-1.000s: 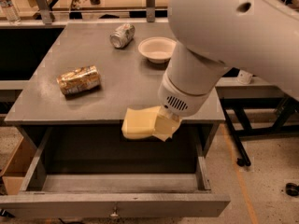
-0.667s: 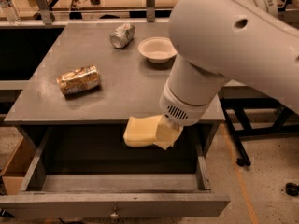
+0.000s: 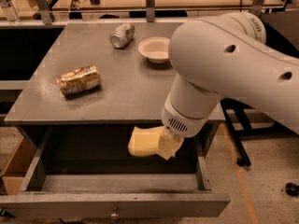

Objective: Place sponge into top drawer

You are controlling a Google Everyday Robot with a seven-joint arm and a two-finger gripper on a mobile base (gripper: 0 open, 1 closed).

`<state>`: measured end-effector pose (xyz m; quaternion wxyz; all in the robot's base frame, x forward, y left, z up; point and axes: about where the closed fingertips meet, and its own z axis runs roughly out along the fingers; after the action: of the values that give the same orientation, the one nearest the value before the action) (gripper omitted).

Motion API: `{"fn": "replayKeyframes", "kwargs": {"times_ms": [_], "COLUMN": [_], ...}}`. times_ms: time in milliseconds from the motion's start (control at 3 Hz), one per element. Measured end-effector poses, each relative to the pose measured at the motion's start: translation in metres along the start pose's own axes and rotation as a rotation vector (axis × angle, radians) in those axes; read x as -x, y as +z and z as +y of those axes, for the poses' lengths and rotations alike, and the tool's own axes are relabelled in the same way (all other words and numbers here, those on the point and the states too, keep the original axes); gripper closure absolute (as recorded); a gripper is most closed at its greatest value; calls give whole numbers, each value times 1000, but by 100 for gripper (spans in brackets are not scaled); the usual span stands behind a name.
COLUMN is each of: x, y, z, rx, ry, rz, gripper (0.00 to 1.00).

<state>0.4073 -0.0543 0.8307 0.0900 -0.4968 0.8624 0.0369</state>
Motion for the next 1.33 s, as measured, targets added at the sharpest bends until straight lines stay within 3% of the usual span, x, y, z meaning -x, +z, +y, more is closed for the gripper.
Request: {"fn": "replayKeyframes", "kwargs": {"times_ms": [667,1000,1333], "x": [-5,4,18], "y": [29,49,79], "z": [12,15,14], "rx": [2,-11,-2], "ry": [29,43,45], "rz": [29,19,-32], "gripper": [100,100,100]}}
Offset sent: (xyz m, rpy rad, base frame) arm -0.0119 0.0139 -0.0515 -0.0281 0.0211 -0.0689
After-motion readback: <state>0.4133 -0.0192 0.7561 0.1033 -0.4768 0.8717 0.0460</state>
